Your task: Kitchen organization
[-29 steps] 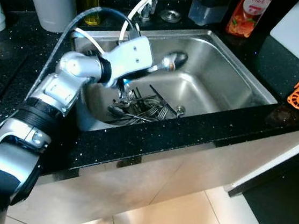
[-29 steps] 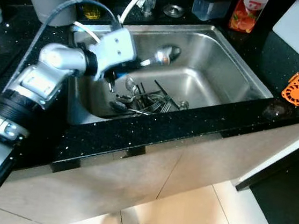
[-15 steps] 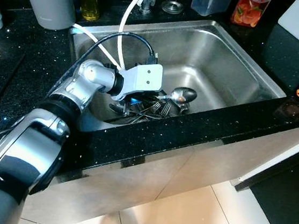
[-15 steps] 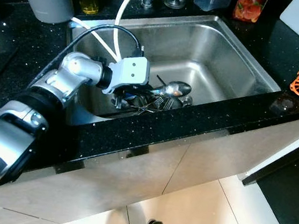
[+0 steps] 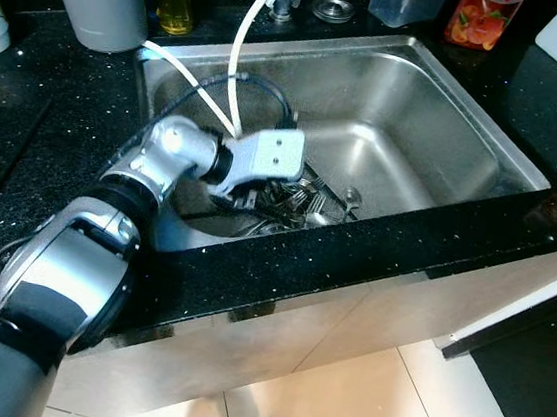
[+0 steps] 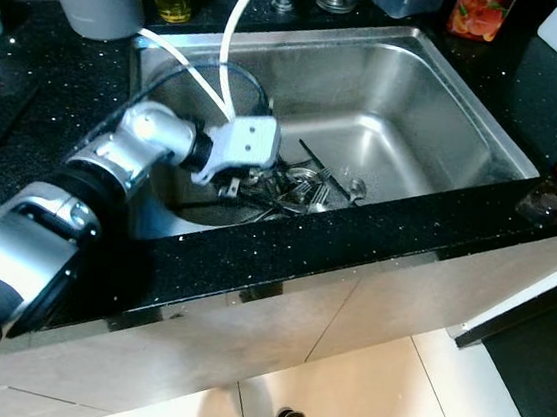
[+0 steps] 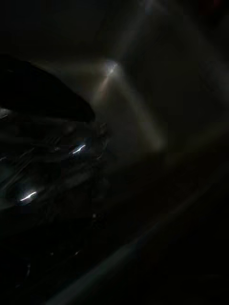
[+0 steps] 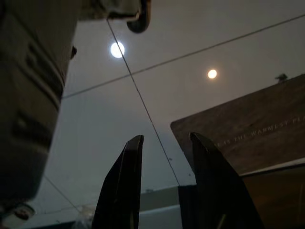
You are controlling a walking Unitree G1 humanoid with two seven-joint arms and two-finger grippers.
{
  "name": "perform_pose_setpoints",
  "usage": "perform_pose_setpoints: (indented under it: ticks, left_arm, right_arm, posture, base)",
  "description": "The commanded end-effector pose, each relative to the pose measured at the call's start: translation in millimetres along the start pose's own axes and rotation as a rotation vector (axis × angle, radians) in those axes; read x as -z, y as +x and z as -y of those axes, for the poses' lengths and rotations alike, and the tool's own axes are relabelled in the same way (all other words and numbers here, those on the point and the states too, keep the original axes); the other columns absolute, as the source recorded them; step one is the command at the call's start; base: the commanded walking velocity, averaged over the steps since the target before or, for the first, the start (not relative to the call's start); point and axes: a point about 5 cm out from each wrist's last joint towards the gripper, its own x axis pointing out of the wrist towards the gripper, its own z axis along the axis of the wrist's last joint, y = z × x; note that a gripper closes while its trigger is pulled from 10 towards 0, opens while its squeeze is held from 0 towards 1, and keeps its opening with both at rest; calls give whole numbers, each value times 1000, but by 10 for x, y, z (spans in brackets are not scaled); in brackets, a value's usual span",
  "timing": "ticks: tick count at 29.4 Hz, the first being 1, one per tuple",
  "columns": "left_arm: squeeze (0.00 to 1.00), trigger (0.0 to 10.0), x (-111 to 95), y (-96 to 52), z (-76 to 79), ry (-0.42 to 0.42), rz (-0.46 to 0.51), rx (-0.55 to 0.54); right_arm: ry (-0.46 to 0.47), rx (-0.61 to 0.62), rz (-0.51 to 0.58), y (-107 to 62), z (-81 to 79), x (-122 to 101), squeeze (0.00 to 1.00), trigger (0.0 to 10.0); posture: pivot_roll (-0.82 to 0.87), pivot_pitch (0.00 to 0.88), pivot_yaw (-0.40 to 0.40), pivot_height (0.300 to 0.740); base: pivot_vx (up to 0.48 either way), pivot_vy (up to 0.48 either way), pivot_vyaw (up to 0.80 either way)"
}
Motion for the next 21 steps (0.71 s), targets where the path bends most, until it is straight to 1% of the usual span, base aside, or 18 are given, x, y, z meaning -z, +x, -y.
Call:
perform_pose_setpoints:
  ticks: [1,3,4,5,7,8,10,11,12,13,15,16,17,18,19,20,21]
  left_arm:
    - [0,10000,-228,-95,-190,37,96,-82]
    - [0,10000,-433,-222,-318,43,224,-166]
    - [0,10000,-433,-222,-318,43,224,-166]
    - [0,10000,-497,-271,-351,48,263,-191]
    - [0,10000,-730,-482,-422,38,422,-309]
    - [0,10000,-730,-482,-422,38,422,-309]
    - [0,10000,-892,-709,-415,7,558,-422]
    - [0,10000,-928,-776,-397,-7,594,-454]
    - [0,10000,-928,-776,-397,-7,594,-454]
    - [0,10000,-940,-838,-359,-30,629,-482]
    - [0,10000,-947,-956,-203,-125,737,-508]
    - [0,10000,-943,-995,-87,-184,798,-501]
    - [0,10000,-943,-995,-87,-184,798,-501]
    - [0,10000,-934,-1013,1,-224,830,-500]
    - [0,10000,-934,-1013,1,-224,830,-500]
    - [0,10000,-904,-1012,65,-256,835,-516]
    - [0,10000,-904,-1012,65,-256,835,-516]
  right_arm:
    - [17,-1,-18,-3,-14,67,0,10000]
    - [9,-8,-7,4,-30,17,0,10000]
    - [9,-8,-7,4,-30,17,0,10000]
    - [5,-11,-3,6,-36,-4,0,10000]
    - [-8,-19,6,13,-54,-61,0,10000]
    - [-8,-19,6,13,-54,-61,0,10000]
    - [-19,-24,14,17,-60,-108,0,10000]
    - [-22,-25,16,18,-59,-122,0,10000]
    - [-22,-25,16,18,-59,-122,0,10000]
    - [-25,-26,19,18,-57,-138,0,10000]
    - [-36,-28,27,19,-51,-181,0,10000]
    - [-42,-30,32,20,-51,-204,0,10000]
    - [-42,-30,32,20,-51,-204,0,10000]
    - [-48,-32,34,21,-51,-220,0,10000]
    - [-48,-32,34,21,-51,-220,0,10000]
    - [-55,-33,36,21,-53,-237,0,10000]
    - [-55,-33,36,21,-53,-237,0,10000]
  posture:
    - [-12,181,17,740]
    - [6,170,8,740]
    - [6,170,8,740]
    - [10,169,4,740]
    - [33,156,-11,740]
    - [33,156,-11,740]
    - [48,143,-24,740]
    - [51,141,-25,740]
    - [51,141,-25,740]
    - [57,135,-31,740]
    - [78,123,-40,740]
    - [87,118,-47,740]
    - [87,118,-47,740]
    - [88,117,-48,740]
    - [88,117,-48,740]
    - [97,114,-55,740]
    - [97,114,-55,740]
  base:
    - [0,0,0]
    - [0,0,0]
    - [0,0,0]
    - [0,0,0]
    - [0,0,0]
    - [0,0,0]
    - [0,0,0]
    - [0,0,0]
    - [0,0,0]
    - [0,0,0]
    - [0,0,0]
    - [0,0,0]
    - [0,0,0]
    - [0,0,0]
    - [0,0,0]
    - [0,0,0]
    - [0,0,0]
